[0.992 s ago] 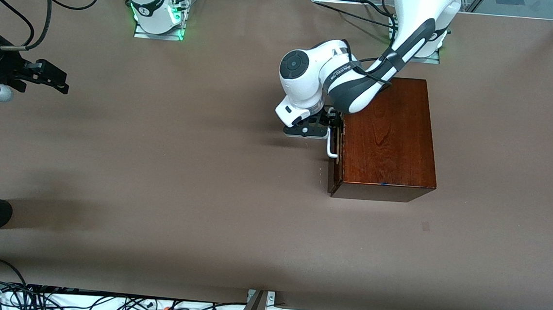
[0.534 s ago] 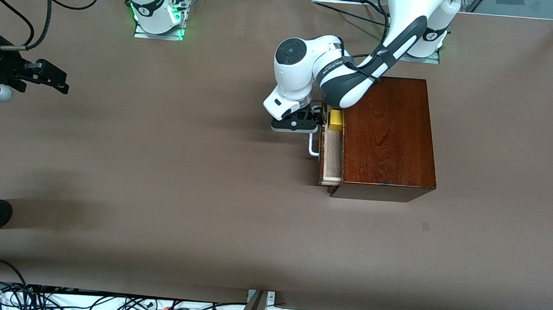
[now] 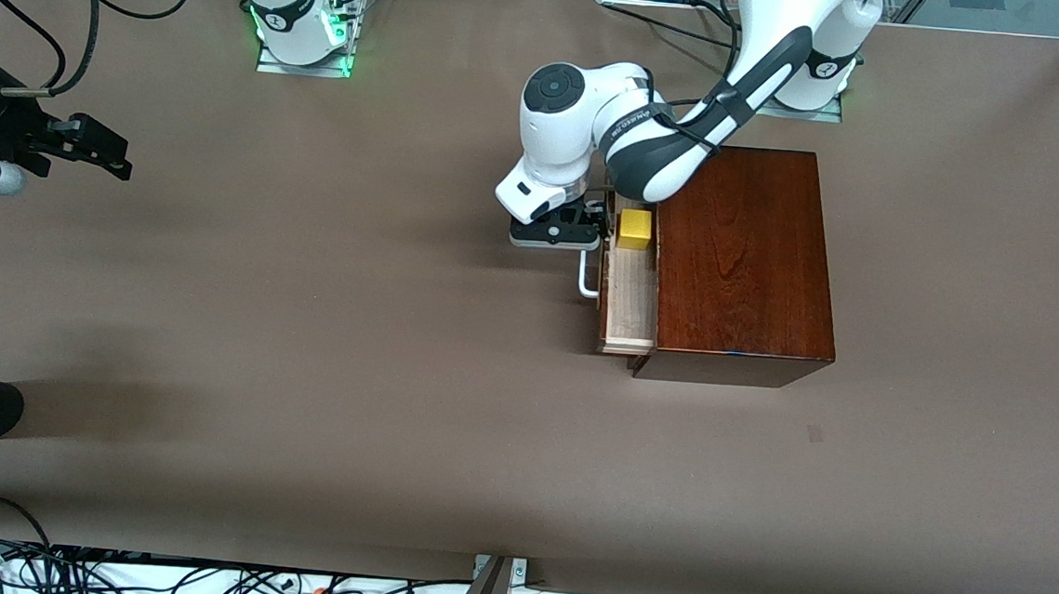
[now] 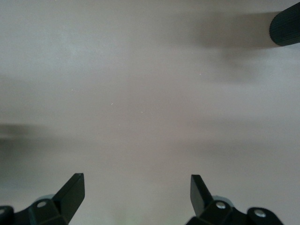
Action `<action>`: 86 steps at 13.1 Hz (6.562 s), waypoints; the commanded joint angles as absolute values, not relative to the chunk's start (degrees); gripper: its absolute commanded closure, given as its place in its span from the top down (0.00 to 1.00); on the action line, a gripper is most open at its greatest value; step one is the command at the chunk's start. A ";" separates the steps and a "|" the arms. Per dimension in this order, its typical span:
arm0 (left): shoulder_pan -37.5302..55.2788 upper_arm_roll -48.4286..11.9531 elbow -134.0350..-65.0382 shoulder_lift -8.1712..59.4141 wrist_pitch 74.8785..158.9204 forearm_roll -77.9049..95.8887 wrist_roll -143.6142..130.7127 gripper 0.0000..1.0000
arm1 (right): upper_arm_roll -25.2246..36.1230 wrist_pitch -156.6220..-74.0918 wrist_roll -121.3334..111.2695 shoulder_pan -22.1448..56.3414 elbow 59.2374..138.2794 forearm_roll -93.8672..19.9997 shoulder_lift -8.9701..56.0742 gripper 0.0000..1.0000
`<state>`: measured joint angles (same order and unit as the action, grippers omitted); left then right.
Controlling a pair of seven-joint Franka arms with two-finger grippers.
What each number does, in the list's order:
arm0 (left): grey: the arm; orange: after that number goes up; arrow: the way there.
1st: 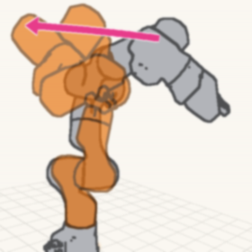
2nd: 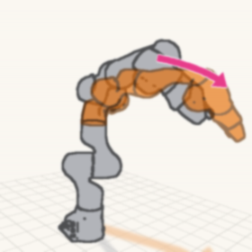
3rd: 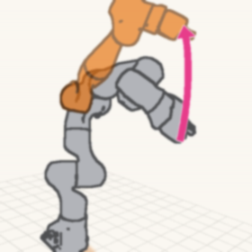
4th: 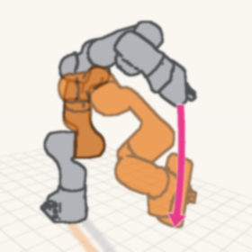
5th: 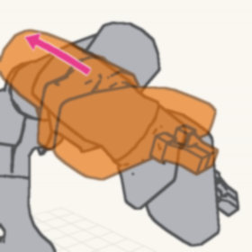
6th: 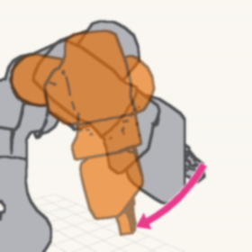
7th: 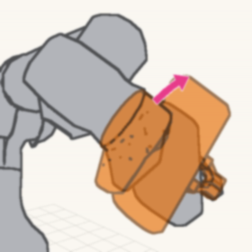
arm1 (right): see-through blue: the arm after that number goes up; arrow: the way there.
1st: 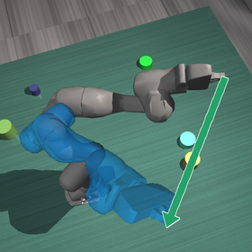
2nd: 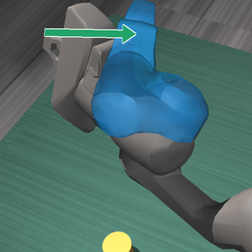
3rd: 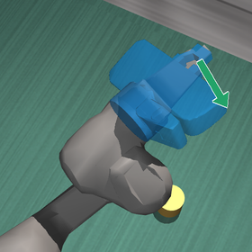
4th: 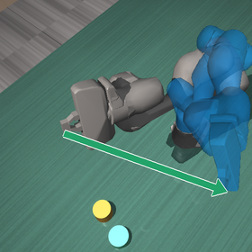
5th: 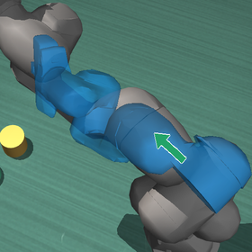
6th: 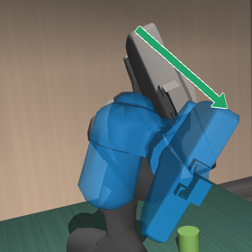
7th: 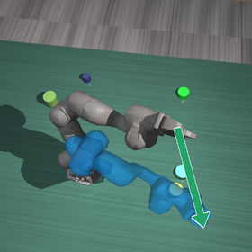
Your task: Open drawer, take yellow block, close drawer
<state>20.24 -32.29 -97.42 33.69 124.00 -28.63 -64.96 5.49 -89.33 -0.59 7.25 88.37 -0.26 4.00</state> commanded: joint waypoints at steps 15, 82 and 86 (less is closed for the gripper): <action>15.23 -34.89 -64.43 30.07 83.76 -18.57 -36.94 1.00 | 5.45 -89.21 -0.79 7.12 87.63 -1.23 4.13 1.00; 4.57 1.05 -90.70 1.23 86.31 2.20 3.43 1.00 | 0.00 -117.18 -21.62 55.72 61.45 1.95 44.75 0.00; 4.57 1.05 -90.70 1.32 86.31 2.20 3.43 1.00 | 0.88 -111.11 -21.71 54.50 59.15 0.44 39.74 0.00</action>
